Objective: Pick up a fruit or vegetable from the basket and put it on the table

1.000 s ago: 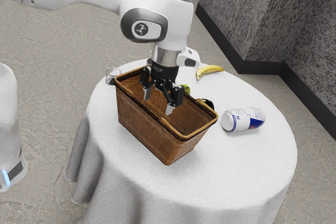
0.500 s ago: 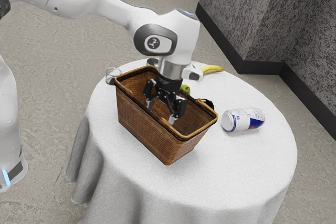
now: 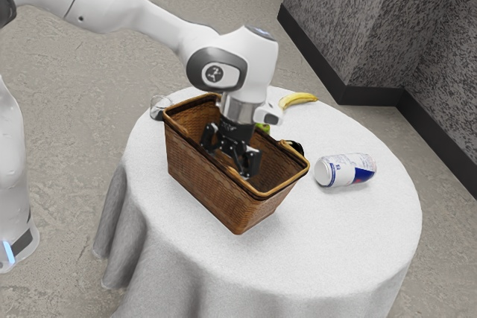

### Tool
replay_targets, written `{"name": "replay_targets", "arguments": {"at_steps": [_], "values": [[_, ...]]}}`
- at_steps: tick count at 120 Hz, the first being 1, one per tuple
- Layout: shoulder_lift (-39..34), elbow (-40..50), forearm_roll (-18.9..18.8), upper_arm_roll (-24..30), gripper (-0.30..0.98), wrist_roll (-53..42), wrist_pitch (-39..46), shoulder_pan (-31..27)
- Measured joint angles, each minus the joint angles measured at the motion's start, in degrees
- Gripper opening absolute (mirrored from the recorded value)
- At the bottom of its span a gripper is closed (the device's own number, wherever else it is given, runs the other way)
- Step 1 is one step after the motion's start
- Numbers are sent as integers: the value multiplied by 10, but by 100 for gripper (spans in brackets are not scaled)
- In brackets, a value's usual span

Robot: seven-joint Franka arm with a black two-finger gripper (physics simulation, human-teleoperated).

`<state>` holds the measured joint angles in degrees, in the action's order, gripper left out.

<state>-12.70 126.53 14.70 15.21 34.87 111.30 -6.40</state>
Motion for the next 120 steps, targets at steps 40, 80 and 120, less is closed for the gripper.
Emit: {"name": "replay_targets", "arguments": {"at_steps": [40, 80, 120], "values": [[20, 1, 1, 1, 69, -3, 22, 2], [24, 25, 10, 0, 69, -4, 43, 1], [30, 25, 11, 0, 44, -4, 57, 1]]}}
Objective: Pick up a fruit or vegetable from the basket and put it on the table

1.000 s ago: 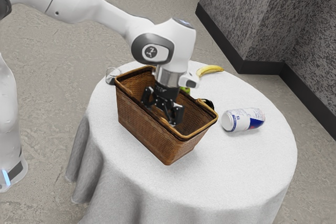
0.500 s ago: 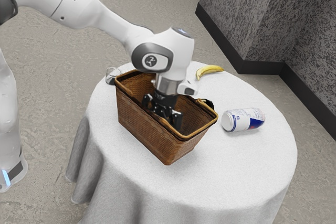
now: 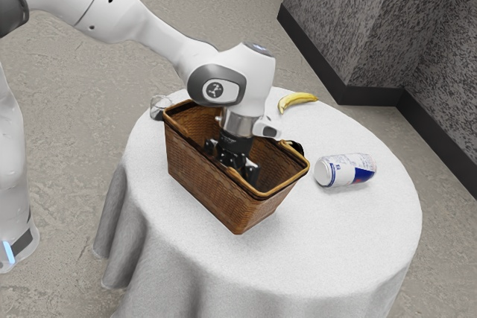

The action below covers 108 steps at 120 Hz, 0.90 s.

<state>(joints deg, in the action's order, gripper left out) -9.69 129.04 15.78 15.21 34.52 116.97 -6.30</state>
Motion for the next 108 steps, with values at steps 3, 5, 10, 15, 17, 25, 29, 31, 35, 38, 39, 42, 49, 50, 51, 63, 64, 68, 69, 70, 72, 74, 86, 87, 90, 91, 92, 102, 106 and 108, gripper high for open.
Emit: {"name": "replay_targets", "arguments": {"at_steps": [3, 5, 10, 15, 17, 25, 29, 31, 35, 38, 39, 42, 49, 50, 51, 63, 64, 68, 69, 70, 72, 74, 86, 87, 90, 91, 92, 102, 106, 108], "values": [[1, 0, 0, 0, 43, 0, 0, 0], [1, 0, 0, 0, 42, 1, 1, 0], [2, 0, -1, 0, 41, 2, 1, 0], [4, 0, -1, 0, 40, 4, 1, 1], [5, 0, -1, 0, 40, 4, 2, 1], [7, 0, -2, 0, 37, 6, 3, 1], [8, 0, -2, 0, 36, 7, 3, 1], [8, 0, -2, 0, 34, 8, 3, 1], [9, 0, -3, 0, 31, 9, 4, 1], [9, 0, -4, 0, 29, 10, 4, 1], [9, 0, -5, 0, 29, 11, 4, 1], [9, 0, -5, 0, 27, 12, 4, 1], [8, -1, -7, 0, 26, 14, 5, 1], [8, -1, -7, 0, 25, 15, 5, 1], [8, -1, -8, 0, 25, 15, 5, 1], [4, -3, -9, 0, 25, 19, 5, 3], [4, -3, -9, 0, 25, 19, 5, 3], [1, -4, -9, 0, 25, 20, 5, 3], [0, -4, -9, 0, 25, 20, 5, 3], [0, -5, -9, 0, 25, 21, 5, 3], [-2, -5, -9, 0, 25, 21, 5, 3], [-3, -6, -9, 0, 25, 22, 5, 3], [-15, -12, -9, 0, 24, 24, 6, 5], [-17, -14, -9, 0, 24, 25, 6, 5], [-20, -17, -10, 0, 24, 25, 5, 5], [-21, -18, -10, 0, 24, 25, 5, 5], [-22, -19, -10, 0, 24, 26, 5, 5], [-32, -40, -11, 1, 23, 27, 5, 5], [-37, -51, -11, 1, 23, 28, 5, 5], [-39, -56, -11, 1, 23, 28, 5, 5]]}}
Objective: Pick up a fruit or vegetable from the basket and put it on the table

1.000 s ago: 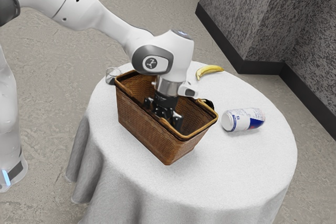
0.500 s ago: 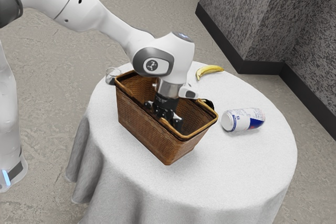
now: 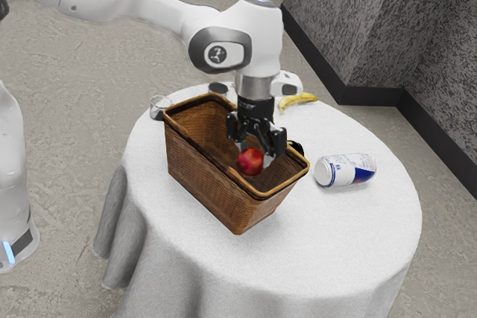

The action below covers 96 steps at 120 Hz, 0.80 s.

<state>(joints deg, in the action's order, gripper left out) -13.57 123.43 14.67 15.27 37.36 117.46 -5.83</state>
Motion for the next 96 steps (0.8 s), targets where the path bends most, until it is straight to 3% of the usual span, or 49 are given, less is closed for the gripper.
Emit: {"name": "replay_targets", "arguments": {"at_steps": [14, 28, 48, 64, 78, 96], "values": [[-12, -76, -7, -2, 23, 2, -3, -2], [7, -208, -42, -21, 23, 2, -15, -6], [140, -368, -84, -73, 25, -1, -32, -26], [242, -479, -94, -73, 23, -12, -39, -79], [260, -495, -89, -75, 49, -23, -41, -94], [248, -480, -76, -89, 62, -25, -35, -96]]}}
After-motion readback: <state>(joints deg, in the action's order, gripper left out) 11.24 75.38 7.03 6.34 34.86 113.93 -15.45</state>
